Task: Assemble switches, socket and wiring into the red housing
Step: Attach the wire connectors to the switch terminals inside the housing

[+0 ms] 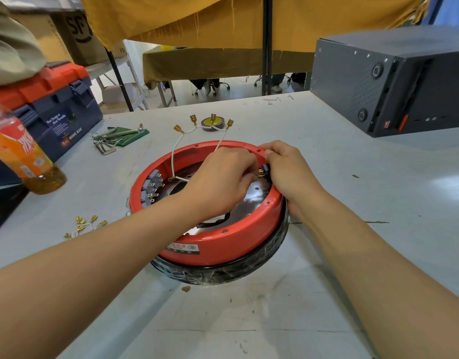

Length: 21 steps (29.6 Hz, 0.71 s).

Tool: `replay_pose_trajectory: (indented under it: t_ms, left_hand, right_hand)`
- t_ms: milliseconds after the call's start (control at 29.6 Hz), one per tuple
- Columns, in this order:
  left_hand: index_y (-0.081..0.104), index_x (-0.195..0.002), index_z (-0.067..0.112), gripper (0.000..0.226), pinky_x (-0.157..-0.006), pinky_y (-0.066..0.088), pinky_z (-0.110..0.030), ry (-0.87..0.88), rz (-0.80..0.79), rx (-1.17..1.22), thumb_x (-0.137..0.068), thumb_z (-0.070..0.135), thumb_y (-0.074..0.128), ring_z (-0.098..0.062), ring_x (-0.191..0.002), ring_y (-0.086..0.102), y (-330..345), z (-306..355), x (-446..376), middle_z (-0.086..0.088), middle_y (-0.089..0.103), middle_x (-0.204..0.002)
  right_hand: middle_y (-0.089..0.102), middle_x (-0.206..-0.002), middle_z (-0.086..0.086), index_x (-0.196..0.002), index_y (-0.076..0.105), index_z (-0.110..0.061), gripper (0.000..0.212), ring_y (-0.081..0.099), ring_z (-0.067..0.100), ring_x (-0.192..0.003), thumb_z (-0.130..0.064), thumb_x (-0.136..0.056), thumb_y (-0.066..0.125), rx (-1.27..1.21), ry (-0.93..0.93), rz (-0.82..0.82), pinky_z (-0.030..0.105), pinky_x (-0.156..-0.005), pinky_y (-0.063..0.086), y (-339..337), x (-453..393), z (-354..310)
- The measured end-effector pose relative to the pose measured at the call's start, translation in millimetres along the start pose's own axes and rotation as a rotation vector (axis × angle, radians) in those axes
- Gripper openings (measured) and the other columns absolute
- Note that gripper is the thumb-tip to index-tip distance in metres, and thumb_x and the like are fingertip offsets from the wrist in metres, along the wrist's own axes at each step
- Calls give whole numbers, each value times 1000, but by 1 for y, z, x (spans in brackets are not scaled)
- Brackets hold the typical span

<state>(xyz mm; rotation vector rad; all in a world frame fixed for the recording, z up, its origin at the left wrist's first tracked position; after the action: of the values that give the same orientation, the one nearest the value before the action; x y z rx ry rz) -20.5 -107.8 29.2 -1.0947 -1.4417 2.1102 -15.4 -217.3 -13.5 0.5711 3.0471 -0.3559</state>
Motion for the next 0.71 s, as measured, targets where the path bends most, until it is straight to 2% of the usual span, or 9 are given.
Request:
replay_pose_trajectory:
  t_ms: [473,709]
  left_hand:
    - [63,-83,4,10,-72,39,-35,30,-3,-28,-86,9,55,-21,-79,54,0,4,0,-7,63,-83]
    - [61,-80,4,8,-69,36,-31,4,-10,-2,-85,5,55,-21,-78,51,1,6,0,-6,60,-81]
  right_hand:
    - [65,-109,11,-107,63,-13,29,59,29,-104,-11,-94,37,-13,8,13,47,-94,47,1,-1,1]
    - [63,-111,9,-109,62,-14,30,59,27,-104,-13,-95,35,-10,15,16,46,-94,47,2,0,1]
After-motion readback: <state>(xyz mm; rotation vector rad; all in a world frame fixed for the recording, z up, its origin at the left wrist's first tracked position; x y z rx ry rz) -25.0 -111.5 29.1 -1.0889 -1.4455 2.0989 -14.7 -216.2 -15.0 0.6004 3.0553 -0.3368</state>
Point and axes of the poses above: each hand's wrist, its own x-axis away from the middle knuckle, its own y-axis out of the palm, z = x × y, the point moved 6 cm from there along -x, towards the middle knuckle
